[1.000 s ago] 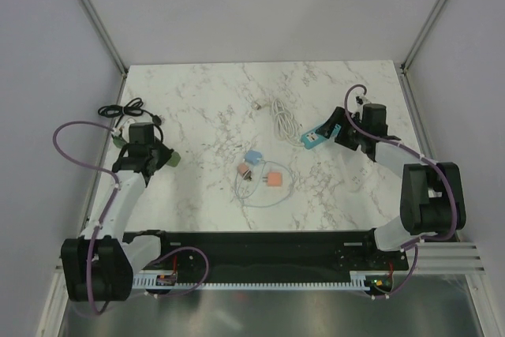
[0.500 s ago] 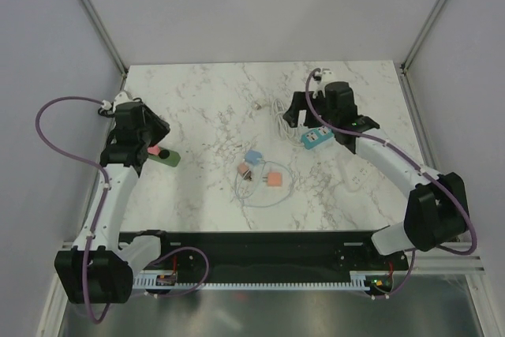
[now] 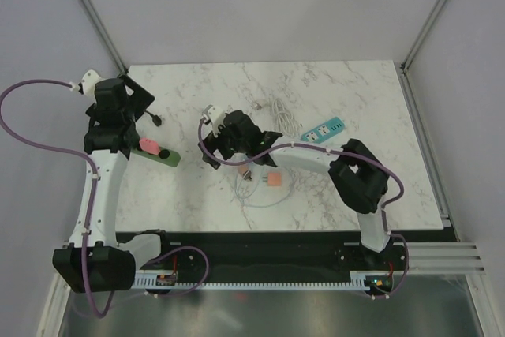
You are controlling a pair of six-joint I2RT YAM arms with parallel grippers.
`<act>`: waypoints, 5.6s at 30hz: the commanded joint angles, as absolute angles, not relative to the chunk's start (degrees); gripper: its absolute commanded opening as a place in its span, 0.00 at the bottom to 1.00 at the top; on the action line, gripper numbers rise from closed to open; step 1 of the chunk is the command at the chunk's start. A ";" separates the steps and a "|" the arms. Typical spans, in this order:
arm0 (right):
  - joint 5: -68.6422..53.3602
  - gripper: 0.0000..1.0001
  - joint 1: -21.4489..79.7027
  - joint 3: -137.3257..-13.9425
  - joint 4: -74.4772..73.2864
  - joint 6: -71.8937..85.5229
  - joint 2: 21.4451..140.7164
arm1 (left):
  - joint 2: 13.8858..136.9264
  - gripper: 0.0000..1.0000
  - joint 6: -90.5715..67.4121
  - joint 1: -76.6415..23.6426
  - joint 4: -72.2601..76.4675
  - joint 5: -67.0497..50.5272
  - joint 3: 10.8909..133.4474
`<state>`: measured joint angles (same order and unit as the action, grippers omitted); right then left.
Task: Pull the plug off the socket
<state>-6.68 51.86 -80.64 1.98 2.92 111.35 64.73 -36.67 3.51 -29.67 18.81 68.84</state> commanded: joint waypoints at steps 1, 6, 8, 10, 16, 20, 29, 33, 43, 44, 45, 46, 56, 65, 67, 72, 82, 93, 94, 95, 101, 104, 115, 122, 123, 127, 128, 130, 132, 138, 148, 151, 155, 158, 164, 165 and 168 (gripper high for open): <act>-7.82 0.98 53.96 -88.40 6.77 -2.99 117.67 | 63.72 0.98 -39.46 5.01 -31.38 23.81 70.58; -7.56 0.98 55.98 -102.37 2.73 -4.74 129.52 | 64.77 0.98 -43.49 9.66 -33.75 18.57 69.88; -7.04 0.98 56.51 -108.16 0.36 -5.45 133.65 | 65.13 0.98 -48.13 13.94 -34.10 11.19 67.69; -6.15 0.98 56.78 -110.99 0.18 -5.97 135.78 | 65.65 0.98 -50.88 17.56 -34.10 5.83 65.75; -8.60 0.98 57.04 -120.05 -2.72 -4.75 142.82 | 67.59 0.97 -53.96 21.97 -34.01 -2.10 63.63; -11.33 0.98 58.18 -123.31 -2.46 -4.22 146.24 | 67.85 0.97 -54.32 22.50 -34.01 -2.63 63.37; -8.80 0.98 59.68 -128.49 -2.64 -0.97 151.87 | 68.12 0.96 -54.84 23.03 -33.66 -4.04 62.93; -6.78 0.96 59.68 -129.81 -2.72 -0.09 153.02 | 68.20 0.96 -54.93 23.20 -33.22 -4.39 62.40; -1.14 0.40 59.68 -130.26 -3.08 -0.35 152.76 | 67.94 0.93 -56.07 23.82 -31.82 -4.39 60.74; -1.23 0.34 59.76 -129.91 -3.08 -0.53 152.49 | 68.03 0.93 -56.16 23.82 -31.73 -4.48 60.65; -1.23 0.29 59.68 -129.03 -3.08 -0.70 152.23 | 68.03 0.93 -56.16 23.91 -31.55 -4.40 60.56; -0.71 0.29 59.59 -128.33 -2.99 -1.05 151.36 | 68.03 0.93 -56.25 23.91 -31.20 -4.39 60.30; 8.08 0.00 57.31 -113.05 -0.97 -0.09 141.95 | 68.99 0.90 -56.07 23.55 -28.92 -5.54 58.98; 15.90 0.00 54.06 -86.07 12.64 5.27 128.33 | 70.57 0.86 -54.41 19.43 -27.42 -6.06 59.24; 19.92 0.00 53.79 -83.07 13.79 5.88 126.04 | 70.84 0.84 -53.62 18.29 -26.90 -5.98 59.41; 26.80 0.00 51.33 -72.35 19.06 10.45 119.55 | 72.77 0.81 -49.85 12.23 -26.19 -4.84 61.60; 26.90 0.00 46.76 -55.73 28.91 13.28 110.92 | 78.57 0.81 -44.21 -5.08 -28.04 -0.18 67.76; 27.16 0.00 45.97 -53.96 31.99 11.87 110.39 | 93.06 0.83 -42.98 -17.32 -39.00 2.99 86.82; 26.11 0.00 45.79 -54.23 31.91 11.60 110.65 | 95.43 0.83 -42.98 -17.40 -39.55 2.73 87.79; 25.23 0.00 45.18 -54.84 31.82 11.43 111.26 | 96.84 0.83 -43.07 -17.40 -39.90 1.59 88.93; 17.51 0.06 44.38 -56.43 33.04 7.83 112.76 | 105.01 0.83 -42.10 -17.32 -39.90 -3.33 90.70; 15.65 0.05 44.38 -55.73 34.97 7.12 112.33 | 106.52 0.83 -41.40 -17.31 -39.55 -4.13 91.40; 8.52 0.00 46.49 -62.22 31.73 2.21 116.63 | 107.23 0.82 -42.63 -18.37 -38.58 -2.99 88.51; 9.49 0.00 47.99 -62.93 31.12 1.06 117.07 | 108.89 0.81 -44.73 -19.25 -38.50 -0.79 87.10; 9.41 0.00 48.16 -63.02 31.11 0.97 117.07 | 109.16 0.81 -45.00 -19.34 -38.58 -0.44 86.84; 9.93 0.00 48.60 -62.84 30.85 0.53 117.07 | 110.56 0.78 -45.35 -19.34 -38.58 1.22 87.27; 10.02 0.00 48.95 -62.84 30.59 0.44 117.07 | 110.74 0.77 -45.53 -19.34 -38.50 1.49 87.36; 10.46 0.00 49.04 -62.75 30.32 0.53 117.07 | 111.00 0.75 -45.62 -19.42 -38.41 1.49 87.36; 10.81 0.00 49.39 -62.58 30.15 -0.95 116.98 | 111.27 0.74 -45.62 -19.60 -38.32 1.67 87.28; 11.34 0.00 49.75 -62.23 29.97 -1.58 116.89 | 111.10 0.74 -45.79 -19.95 -38.32 2.02 87.45; 10.99 0.00 49.92 -62.93 29.45 -1.58 117.33 | 107.40 0.77 -45.97 -19.86 -37.26 5.80 87.01; 11.07 0.00 49.83 -63.10 29.01 -1.58 117.51 | 108.89 0.80 -46.31 -19.86 -37.18 4.22 87.19; 11.07 0.00 49.92 -63.19 28.92 -1.49 117.51 | 109.60 0.81 -46.58 -19.95 -37.18 4.30 87.54; 11.07 0.00 50.10 -63.28 28.83 -1.67 117.51 | 109.51 0.82 -46.23 -19.95 -37.09 4.57 88.07; 11.25 0.00 50.71 -63.46 28.57 -2.37 117.60 | 107.67 0.83 -46.14 -19.95 -36.47 5.97 87.89; 11.16 0.00 50.80 -63.63 28.39 -2.46 117.77 | 107.93 0.83 -46.06 -19.95 -36.47 5.98 87.72; 11.16 0.00 51.24 -63.72 28.30 -2.64 117.77 | 109.24 0.84 -46.40 -19.95 -36.47 4.84 87.54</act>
<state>16.64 48.60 -61.39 27.83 -1.10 117.10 109.06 -45.50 -20.01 -37.19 3.92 86.80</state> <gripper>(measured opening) 0.546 0.838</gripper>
